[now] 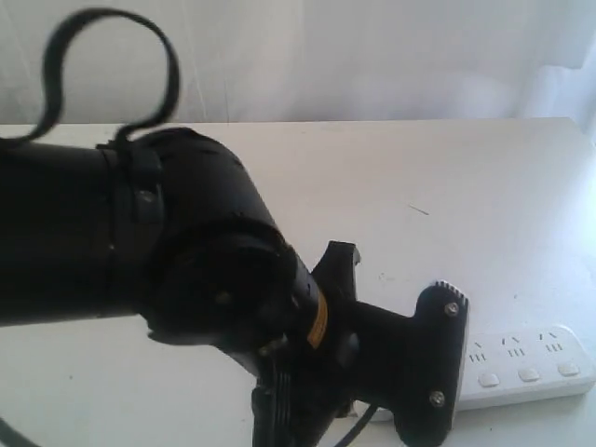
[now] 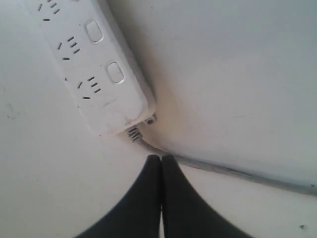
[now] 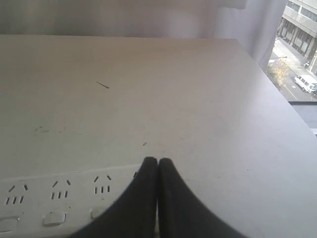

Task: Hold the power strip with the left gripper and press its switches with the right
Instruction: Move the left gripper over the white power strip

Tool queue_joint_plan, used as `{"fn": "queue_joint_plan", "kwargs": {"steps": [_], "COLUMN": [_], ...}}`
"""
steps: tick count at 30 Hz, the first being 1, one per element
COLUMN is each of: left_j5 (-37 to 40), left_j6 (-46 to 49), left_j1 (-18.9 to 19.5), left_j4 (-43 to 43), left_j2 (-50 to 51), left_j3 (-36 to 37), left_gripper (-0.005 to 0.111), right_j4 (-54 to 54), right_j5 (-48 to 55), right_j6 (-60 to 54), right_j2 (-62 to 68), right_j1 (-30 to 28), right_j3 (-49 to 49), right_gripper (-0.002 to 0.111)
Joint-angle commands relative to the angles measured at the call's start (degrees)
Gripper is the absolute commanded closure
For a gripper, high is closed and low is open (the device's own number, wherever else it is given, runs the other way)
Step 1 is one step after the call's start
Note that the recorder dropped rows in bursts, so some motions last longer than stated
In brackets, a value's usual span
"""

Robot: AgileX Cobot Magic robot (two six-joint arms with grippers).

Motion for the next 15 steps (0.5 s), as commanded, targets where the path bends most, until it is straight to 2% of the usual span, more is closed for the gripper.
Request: {"fn": "queue_joint_plan", "kwargs": {"steps": [1,4,6,9,12,13,15], "left_j5": [-3.4,-6.4,-6.8,-7.1,-7.1,-6.9,-6.0], "left_j6": [-2.6,-14.8,-17.3,-17.3,-18.0,-18.1,-18.6], "left_j1": [-0.7,-0.7,-0.7,-0.7,-0.7,-0.7,-0.7], "left_j4": [6.4,6.5,6.1,4.2,3.4,3.4,3.4], "left_j2": [2.5,4.1,5.3,8.4,11.5,12.8,14.7], "left_j3": [-0.2,-0.6,-2.1,-5.6,-10.0,-11.3,-13.6], "left_gripper": [0.107,0.107,0.105,0.091,0.059,0.041,0.019], "right_j4": [0.0,0.0,0.0,0.0,0.0,0.0,0.0], "right_j5": [-0.6,-0.6,-0.6,-0.6,-0.6,-0.6,-0.6], "right_j6": [0.1,0.1,0.1,0.1,0.1,0.1,0.1], "right_j2": [-0.3,-0.3,-0.3,-0.3,-0.3,-0.3,-0.3], "right_j1": [0.2,0.2,0.2,0.2,0.2,0.2,0.2], "right_j3": [0.1,0.1,0.1,0.1,0.1,0.1,0.1], "right_gripper": [0.108,0.108,0.108,0.108,0.108,0.108,0.108]}}
